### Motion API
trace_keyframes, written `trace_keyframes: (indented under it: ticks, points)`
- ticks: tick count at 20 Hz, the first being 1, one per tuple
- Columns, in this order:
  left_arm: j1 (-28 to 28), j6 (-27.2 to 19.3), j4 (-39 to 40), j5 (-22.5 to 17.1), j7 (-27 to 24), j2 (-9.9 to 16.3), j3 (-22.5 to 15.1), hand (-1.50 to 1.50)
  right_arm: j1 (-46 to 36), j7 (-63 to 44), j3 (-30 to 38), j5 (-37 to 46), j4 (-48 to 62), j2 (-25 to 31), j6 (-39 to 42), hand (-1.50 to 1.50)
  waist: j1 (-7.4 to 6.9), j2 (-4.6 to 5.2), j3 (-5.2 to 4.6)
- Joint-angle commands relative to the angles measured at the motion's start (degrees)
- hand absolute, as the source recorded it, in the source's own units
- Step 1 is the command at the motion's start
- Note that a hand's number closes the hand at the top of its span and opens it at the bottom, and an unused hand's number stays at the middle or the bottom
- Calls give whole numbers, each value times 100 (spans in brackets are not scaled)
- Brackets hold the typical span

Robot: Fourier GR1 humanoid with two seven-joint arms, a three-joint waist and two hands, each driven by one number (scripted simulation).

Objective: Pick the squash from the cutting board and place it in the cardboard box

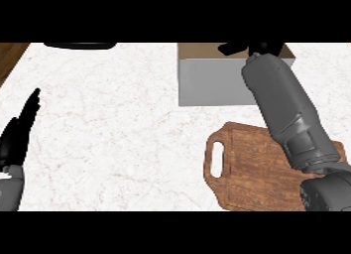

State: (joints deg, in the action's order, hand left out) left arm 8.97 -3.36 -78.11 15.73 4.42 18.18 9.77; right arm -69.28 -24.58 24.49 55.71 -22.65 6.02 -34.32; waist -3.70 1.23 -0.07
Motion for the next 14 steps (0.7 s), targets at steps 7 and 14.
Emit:
trace_keyframes:
  ticks: [7,14]
  points:
    - [-178,-33,242,-32,-220,42,180,0,162,1521,563,-935,-548,11,-1150,-150,209,-57,12]
    - [-381,81,-92,-181,17,169,393,0,914,2010,614,-1762,-1745,50,-642,-150,403,-162,11]
